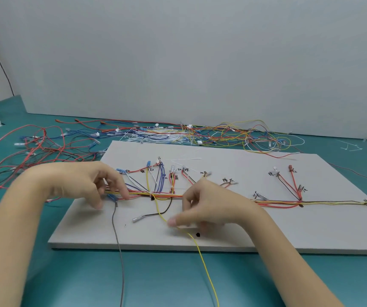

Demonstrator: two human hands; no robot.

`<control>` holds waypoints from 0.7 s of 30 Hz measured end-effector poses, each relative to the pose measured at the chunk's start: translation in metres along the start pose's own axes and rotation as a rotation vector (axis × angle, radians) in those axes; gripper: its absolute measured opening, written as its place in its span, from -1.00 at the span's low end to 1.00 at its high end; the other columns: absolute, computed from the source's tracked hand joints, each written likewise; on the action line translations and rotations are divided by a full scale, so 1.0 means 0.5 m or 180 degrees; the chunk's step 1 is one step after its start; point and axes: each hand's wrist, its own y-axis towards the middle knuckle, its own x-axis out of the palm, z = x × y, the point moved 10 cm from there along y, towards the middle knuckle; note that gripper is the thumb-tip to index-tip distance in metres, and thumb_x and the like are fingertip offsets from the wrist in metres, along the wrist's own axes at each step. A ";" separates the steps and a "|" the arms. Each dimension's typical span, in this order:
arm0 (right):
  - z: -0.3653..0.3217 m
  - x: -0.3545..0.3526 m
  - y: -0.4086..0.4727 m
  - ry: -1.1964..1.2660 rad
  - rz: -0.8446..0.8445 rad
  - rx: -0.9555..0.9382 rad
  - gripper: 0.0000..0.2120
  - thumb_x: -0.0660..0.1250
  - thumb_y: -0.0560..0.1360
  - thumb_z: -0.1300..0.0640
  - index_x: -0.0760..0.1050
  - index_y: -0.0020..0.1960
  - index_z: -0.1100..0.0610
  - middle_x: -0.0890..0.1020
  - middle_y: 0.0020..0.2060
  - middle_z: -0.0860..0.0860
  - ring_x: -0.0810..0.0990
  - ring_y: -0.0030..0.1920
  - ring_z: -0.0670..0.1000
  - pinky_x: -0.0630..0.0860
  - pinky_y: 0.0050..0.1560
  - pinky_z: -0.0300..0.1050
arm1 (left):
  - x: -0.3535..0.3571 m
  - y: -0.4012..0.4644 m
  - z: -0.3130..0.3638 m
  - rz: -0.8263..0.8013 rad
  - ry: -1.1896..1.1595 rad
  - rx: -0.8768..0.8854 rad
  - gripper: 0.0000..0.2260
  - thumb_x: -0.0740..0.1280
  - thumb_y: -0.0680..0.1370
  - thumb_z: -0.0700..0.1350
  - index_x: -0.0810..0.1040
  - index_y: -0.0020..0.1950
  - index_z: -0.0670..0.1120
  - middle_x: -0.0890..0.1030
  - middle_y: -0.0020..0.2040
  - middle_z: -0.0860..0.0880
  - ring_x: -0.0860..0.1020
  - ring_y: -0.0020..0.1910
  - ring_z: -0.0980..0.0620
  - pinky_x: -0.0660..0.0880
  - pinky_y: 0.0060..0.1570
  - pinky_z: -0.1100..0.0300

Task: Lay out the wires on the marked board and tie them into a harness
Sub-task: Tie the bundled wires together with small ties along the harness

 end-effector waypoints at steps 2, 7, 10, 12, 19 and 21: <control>0.005 0.010 -0.007 -0.0253 -0.0228 0.0097 -0.65 0.57 0.26 -0.14 0.53 -0.31 0.09 0.60 -0.48 -0.04 0.42 -0.53 -0.10 0.25 -0.59 -0.35 | 0.005 0.010 -0.002 0.0065 0.0228 -0.0122 -0.56 0.48 0.35 -0.38 0.66 -0.13 0.21 0.48 -0.19 0.07 0.38 -0.29 0.07 0.33 -0.26 0.25; 0.006 0.009 -0.013 -0.0073 -0.0335 0.0123 -0.90 0.46 0.37 0.16 0.58 -0.24 0.18 0.61 -0.47 -0.07 0.42 -0.50 -0.05 0.35 -0.52 -0.29 | 0.014 0.025 0.013 0.0254 0.0613 -0.0207 -0.64 0.54 0.34 -0.20 0.59 -0.17 0.28 0.42 -0.18 0.08 0.37 -0.38 0.18 0.29 -0.32 0.31; 0.006 0.005 -0.008 -0.0127 -0.0157 0.0121 -0.93 0.40 0.35 0.20 0.57 -0.24 0.22 0.60 -0.47 -0.05 0.44 -0.52 -0.09 0.36 -0.52 -0.30 | 0.018 0.028 0.024 0.0210 0.0569 -0.0047 -0.70 0.55 0.35 -0.18 0.64 -0.17 0.24 0.41 -0.29 0.16 0.34 -0.42 0.22 0.28 -0.38 0.37; 0.001 -0.007 -0.005 0.0078 -0.0018 0.0053 -0.95 0.36 0.39 0.23 0.54 -0.24 0.21 0.61 -0.45 -0.03 0.50 -0.49 -0.07 0.42 -0.46 -0.25 | 0.027 0.027 0.033 0.0110 0.0504 0.0071 -0.79 0.54 0.40 -0.11 0.67 -0.18 0.23 0.47 -0.38 0.22 0.36 -0.39 0.23 0.27 -0.35 0.38; -0.007 -0.042 0.002 0.1914 0.0333 -0.0137 -0.92 0.32 0.57 0.18 0.46 -0.06 0.18 0.62 -0.38 0.12 0.59 -0.46 0.05 0.50 -0.49 -0.22 | 0.009 0.034 0.111 0.0795 -0.0512 0.0731 -0.93 0.50 0.44 -0.09 0.71 -0.16 0.09 0.57 -0.29 -0.03 0.46 -0.30 0.10 0.36 -0.17 0.16; -0.003 -0.037 0.006 0.2245 0.0304 -0.0079 -0.93 0.31 0.58 0.19 0.47 -0.05 0.18 0.62 -0.36 0.11 0.61 -0.44 0.04 0.52 -0.48 -0.22 | 0.015 0.036 0.147 0.1086 -0.0734 0.0988 -0.82 0.48 0.45 -0.23 0.70 -0.21 0.07 0.64 -0.28 0.02 0.52 -0.33 0.19 0.42 -0.23 0.32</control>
